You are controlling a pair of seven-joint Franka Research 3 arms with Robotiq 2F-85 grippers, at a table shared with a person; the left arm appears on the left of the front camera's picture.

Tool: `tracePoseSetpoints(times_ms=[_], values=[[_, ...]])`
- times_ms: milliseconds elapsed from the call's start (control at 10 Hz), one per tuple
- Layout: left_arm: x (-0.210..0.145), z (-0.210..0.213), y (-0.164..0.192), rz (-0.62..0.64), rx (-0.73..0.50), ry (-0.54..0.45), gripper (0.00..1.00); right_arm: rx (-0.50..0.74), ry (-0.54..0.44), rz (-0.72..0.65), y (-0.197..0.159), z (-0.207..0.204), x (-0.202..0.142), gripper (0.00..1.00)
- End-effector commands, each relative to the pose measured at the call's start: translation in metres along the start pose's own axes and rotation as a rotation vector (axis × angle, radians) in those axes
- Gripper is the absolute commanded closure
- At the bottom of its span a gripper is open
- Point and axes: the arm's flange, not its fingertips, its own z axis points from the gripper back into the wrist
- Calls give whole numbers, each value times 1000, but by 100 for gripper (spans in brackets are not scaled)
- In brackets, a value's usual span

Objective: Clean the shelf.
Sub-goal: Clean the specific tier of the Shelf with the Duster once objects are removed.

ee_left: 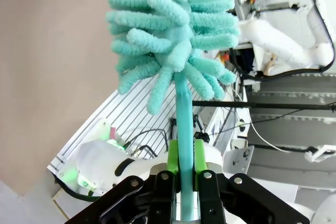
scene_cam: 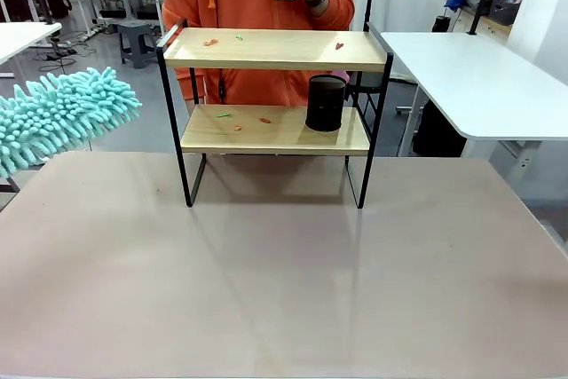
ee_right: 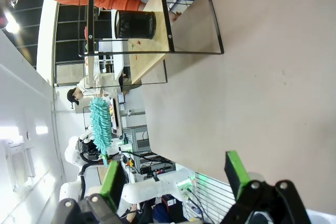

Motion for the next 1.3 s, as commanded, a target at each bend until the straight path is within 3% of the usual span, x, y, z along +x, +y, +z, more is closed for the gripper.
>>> tracePoseSetpoints(times_ms=[0,200,400,500,600,700,800,1000,1200], values=[[3,32,-66,13,62,-124,88,20,-10,26,1,-2,2,0],[17,65,-111,56,156,-181,88,20,-10,26,1,-2,2,0],[57,63,-139,98,196,-92,88,20,-10,26,1,-2,2,0],[10,67,-125,32,168,-179,88,20,-10,26,1,-2,2,0],[10,67,-125,32,168,-179,88,20,-10,26,1,-2,2,0],[36,67,-143,56,204,-142,88,20,-10,26,1,-2,2,0],[39,59,-148,63,215,-146,88,20,-10,26,1,-2,2,0],[85,45,-181,75,316,-175,88,20,-10,26,1,-2,2,0],[135,6,-205,109,392,-132,88,20,-10,26,1,-2,2,0]])
